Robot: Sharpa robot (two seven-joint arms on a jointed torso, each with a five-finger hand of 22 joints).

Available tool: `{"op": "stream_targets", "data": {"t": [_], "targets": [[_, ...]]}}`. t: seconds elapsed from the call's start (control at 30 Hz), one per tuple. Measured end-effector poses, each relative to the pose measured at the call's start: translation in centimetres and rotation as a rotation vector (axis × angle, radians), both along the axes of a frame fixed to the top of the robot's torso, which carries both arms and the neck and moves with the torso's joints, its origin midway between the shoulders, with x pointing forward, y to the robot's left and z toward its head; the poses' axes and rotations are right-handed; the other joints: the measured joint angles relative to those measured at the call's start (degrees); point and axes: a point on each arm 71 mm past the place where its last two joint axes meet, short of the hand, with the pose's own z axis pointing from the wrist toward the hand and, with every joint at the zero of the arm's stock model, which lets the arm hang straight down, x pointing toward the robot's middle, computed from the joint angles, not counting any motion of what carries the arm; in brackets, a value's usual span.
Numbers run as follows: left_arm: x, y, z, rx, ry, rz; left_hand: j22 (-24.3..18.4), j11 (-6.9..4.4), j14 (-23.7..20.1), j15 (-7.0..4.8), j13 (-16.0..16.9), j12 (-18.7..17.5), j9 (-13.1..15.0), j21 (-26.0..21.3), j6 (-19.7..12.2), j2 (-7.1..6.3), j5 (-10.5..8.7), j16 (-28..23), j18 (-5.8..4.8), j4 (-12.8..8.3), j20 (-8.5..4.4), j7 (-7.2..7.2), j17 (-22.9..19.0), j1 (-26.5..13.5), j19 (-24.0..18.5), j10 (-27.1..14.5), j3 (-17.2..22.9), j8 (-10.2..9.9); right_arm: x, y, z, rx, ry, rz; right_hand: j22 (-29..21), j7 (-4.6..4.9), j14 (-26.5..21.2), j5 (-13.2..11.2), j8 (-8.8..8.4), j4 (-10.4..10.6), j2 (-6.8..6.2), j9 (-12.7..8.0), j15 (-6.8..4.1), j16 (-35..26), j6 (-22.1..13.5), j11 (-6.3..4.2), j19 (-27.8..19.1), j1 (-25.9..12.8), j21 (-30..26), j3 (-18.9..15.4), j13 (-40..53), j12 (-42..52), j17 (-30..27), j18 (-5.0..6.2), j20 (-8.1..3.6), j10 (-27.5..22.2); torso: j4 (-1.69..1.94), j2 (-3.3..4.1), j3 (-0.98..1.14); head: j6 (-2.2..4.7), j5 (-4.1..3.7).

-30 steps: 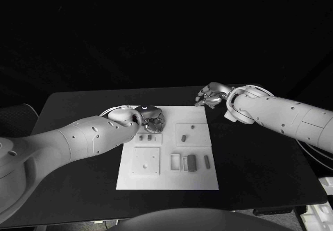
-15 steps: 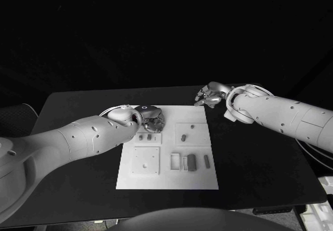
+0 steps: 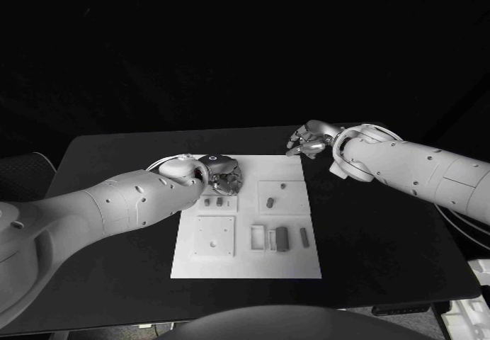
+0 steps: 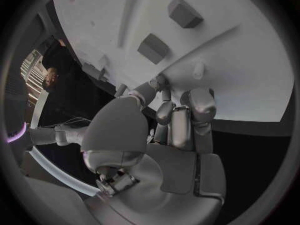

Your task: Assemble the parts on the task board

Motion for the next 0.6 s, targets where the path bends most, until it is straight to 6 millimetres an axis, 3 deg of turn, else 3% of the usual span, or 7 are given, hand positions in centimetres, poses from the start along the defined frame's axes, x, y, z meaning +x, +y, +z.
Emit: {"op": "stream_targets", "data": {"t": [0.27,0.6], "targets": [[-0.01,0.0,-0.01,-0.003,0.003,-0.001,0.0,0.22,0.0,0.0,0.4,0.0,0.3,0.0,0.9,1.14,0.77,0.0,0.0,0.3,0.09,-0.92,0.3,0.1,-0.1,-0.2,0.6,0.9,0.0,0.02,0.0,0.0,0.0,0.0,0.0,0.0,0.0,0.0,0.0,0.0,0.0,0.0,0.0,0.0,0.0,0.01,0.0,0.0,0.0,0.0,0.0,0.0,0.1,0.0,0.01,0.0,0.0,0.0,0.01,-0.04,-0.03],[0.0,0.01,0.0,-0.006,0.002,0.001,0.0,0.22,0.0,0.0,0.7,0.2,0.5,0.2,1.4,1.45,1.01,0.0,0.0,0.0,0.1,-1.35,0.3,0.2,-0.1,-0.2,0.8,1.1,0.0,0.02,0.0,0.0,0.0,0.0,0.1,0.0,0.0,0.0,0.0,0.0,0.0,0.0,0.0,0.0,0.0,0.0,0.0,0.0,0.0,0.0,0.1,0.0,0.2,0.0,0.02,0.0,0.01,0.0,-0.01,-0.06,-0.01]]}}
